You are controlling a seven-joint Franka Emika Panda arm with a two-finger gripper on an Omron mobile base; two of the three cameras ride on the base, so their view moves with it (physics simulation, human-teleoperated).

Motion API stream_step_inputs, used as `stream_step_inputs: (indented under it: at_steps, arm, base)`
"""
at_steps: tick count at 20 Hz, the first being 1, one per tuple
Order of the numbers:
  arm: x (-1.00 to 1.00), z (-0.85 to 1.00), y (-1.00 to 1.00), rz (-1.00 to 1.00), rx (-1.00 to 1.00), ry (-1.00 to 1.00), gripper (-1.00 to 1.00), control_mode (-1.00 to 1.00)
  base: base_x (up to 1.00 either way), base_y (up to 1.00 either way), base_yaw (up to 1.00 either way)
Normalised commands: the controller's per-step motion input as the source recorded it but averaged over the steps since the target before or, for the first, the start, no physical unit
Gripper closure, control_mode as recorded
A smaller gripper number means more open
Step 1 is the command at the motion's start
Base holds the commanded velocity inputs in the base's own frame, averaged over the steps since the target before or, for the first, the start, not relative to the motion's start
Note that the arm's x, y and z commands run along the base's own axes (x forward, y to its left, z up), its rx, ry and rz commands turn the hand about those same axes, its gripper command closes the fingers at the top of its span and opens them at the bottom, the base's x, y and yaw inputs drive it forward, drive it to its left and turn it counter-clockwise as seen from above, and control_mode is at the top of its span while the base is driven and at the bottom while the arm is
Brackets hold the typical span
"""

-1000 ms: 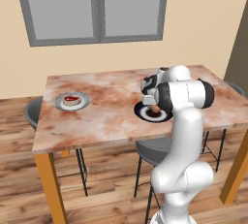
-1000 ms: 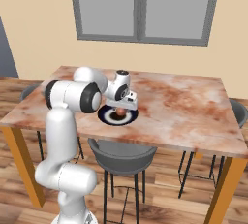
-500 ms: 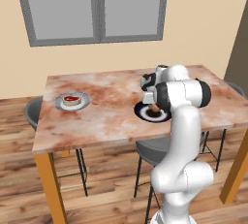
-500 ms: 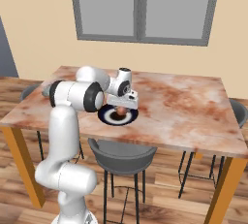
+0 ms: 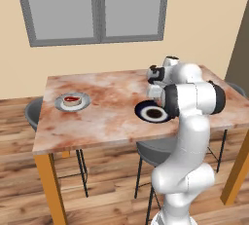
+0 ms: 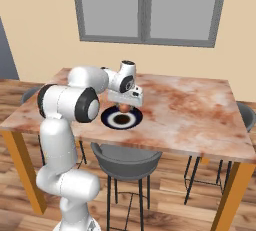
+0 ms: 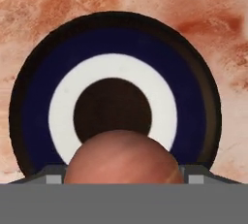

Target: Transport the steak and onion to the fridge. Place the steak on the rack containing meat and place the onion on the rack containing the vegetable, ensuring meats and vegetables are on different racks.

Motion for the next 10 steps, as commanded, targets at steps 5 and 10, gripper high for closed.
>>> stream_step_inputs:
  at_steps: [5,10]
  arm:
    - [-1.0,0.47,0.07,0.0,0.0,-0.19,1.0,-1.0]
    - [-0.95,0.83,0.22,0.0,-0.04,-0.12,1.0,-1.0]
  base:
    - [0.0,0.0,0.0]
    - [0.0,0.0,0.0]
